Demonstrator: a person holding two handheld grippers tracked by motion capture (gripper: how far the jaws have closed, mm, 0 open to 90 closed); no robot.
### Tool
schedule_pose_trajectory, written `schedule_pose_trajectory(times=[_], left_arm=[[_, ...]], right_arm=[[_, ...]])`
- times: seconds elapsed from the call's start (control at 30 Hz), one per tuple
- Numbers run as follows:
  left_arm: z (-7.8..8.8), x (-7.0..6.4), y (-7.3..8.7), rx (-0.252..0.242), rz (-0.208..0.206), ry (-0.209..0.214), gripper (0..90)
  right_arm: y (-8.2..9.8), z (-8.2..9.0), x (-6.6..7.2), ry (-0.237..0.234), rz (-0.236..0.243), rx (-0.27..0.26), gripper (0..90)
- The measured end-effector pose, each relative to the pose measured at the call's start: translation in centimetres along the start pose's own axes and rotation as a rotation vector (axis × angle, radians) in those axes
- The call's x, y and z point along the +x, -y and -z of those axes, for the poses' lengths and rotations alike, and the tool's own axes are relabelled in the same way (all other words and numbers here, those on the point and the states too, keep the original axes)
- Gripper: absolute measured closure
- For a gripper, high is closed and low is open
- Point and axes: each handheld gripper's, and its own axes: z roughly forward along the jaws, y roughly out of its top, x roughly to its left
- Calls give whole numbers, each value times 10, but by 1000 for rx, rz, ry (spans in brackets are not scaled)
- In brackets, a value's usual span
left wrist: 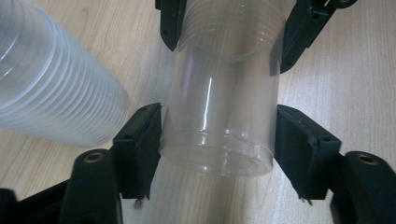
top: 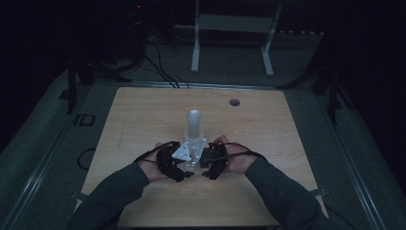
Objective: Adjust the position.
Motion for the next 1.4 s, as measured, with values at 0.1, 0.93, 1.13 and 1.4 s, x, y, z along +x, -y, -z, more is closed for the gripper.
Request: schedule_pose_trajectory(times=[0.1, 0.93, 1.13, 1.4], left_arm=[[-7, -7, 1, -103, 119, -1, 386], [-5, -8, 12, -163, 195, -22, 417], [-3, -7, 19, -191, 222, -21, 417], [-1, -4, 30, -239, 271, -25, 417]], right_arm=[[0, 0, 0, 0, -2, 1, 344], [0, 9, -3, 32, -21, -56, 240], [2, 15, -4, 45, -37, -86, 207], [6, 27, -6, 63, -58, -138, 203]])
